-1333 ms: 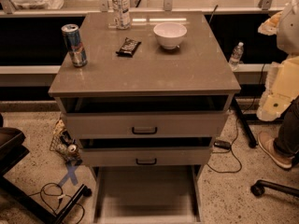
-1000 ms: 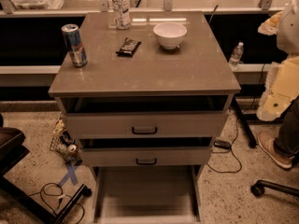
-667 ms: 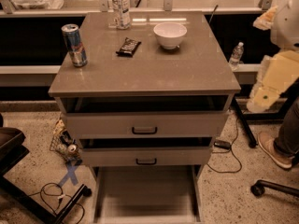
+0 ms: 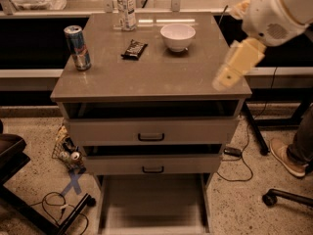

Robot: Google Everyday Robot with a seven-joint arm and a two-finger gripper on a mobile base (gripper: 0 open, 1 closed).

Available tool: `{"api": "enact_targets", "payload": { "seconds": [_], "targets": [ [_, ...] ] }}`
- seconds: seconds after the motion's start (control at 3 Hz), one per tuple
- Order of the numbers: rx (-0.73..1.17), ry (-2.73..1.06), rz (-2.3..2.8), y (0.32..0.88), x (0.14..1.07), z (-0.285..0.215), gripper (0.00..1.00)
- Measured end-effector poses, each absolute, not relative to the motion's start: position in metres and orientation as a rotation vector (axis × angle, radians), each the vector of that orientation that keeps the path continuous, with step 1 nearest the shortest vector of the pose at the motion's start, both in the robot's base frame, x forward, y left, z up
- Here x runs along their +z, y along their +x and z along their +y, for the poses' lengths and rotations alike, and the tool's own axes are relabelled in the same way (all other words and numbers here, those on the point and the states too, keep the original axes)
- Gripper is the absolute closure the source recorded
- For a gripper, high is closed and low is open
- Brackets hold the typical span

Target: Place redbull can into bottom drawer

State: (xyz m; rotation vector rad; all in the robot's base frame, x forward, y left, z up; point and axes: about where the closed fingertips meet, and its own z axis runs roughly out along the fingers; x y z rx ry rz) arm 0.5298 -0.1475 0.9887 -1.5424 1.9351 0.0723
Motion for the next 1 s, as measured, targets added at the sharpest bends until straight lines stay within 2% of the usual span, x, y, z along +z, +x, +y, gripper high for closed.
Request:
{"api": "enact_targets", "payload": {
  "seconds": [0.67,1.0],
  "targets": [
    [0.345,-1.281,1.667,0.586,0.997,-0.093,0.0],
    [0.366,-1.26,1.644,0.588,1.002,-0.086,0.0]
  ]
}}
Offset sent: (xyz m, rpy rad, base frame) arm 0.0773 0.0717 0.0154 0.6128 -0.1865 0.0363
